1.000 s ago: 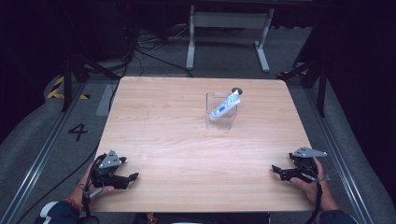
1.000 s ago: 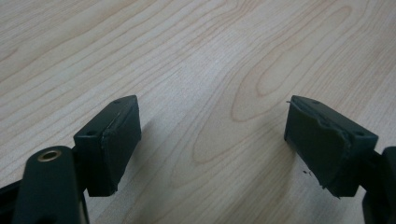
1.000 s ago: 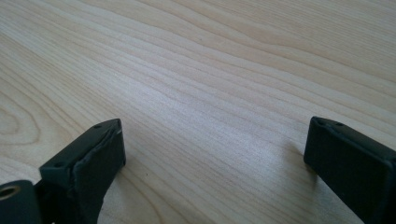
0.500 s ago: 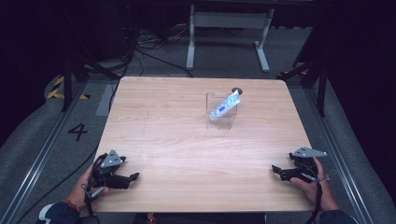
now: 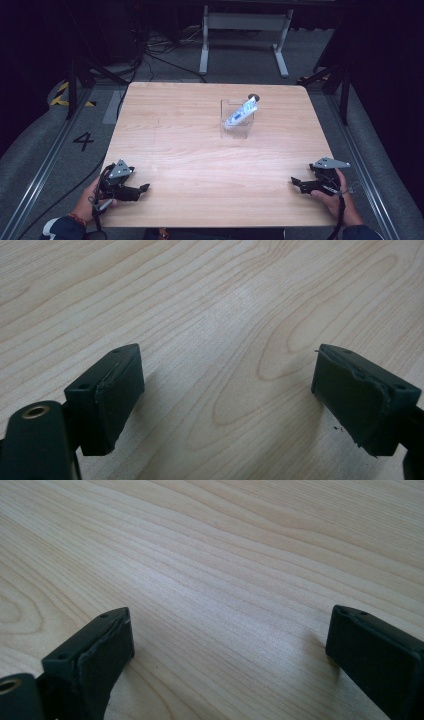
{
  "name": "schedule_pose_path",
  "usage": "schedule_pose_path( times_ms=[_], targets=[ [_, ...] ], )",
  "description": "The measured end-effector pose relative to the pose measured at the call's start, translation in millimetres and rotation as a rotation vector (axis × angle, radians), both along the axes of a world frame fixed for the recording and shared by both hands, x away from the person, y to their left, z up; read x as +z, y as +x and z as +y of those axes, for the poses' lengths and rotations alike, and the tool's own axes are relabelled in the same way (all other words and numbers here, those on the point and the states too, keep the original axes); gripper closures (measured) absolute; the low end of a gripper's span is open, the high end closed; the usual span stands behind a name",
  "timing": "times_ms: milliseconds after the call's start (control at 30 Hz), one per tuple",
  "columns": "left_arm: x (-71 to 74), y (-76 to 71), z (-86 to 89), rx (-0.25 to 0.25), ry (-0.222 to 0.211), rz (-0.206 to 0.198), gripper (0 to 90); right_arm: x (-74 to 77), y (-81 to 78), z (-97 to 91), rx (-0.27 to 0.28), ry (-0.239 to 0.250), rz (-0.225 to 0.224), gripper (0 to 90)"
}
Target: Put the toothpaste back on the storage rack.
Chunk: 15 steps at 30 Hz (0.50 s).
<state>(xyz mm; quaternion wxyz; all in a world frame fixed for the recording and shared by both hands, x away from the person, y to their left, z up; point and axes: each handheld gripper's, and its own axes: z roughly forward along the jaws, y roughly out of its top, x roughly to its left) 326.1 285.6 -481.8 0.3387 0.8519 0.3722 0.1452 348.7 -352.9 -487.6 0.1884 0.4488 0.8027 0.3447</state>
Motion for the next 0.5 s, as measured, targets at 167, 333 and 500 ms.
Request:
schedule_pose_path(
  times_ms=[167, 333, 500],
  targets=[
    [0.0, 0.1, -0.1, 0.002, 0.000, 0.001, 13.7, 0.0, -0.1, 0.0, -0.001, -0.001, 0.000, 5.4],
    [-0.5, 0.2, -0.4, 0.006, -0.004, -0.001, 13.3, 0.0, -0.1, 0.0, -0.001, 0.000, 0.000, 5.4],
    [-0.9, -0.1, -0.9, 0.009, -0.010, 0.004, 13.0, 0.0, -0.3, 0.0, -0.002, -0.002, 0.000, 5.4]
  ],
)
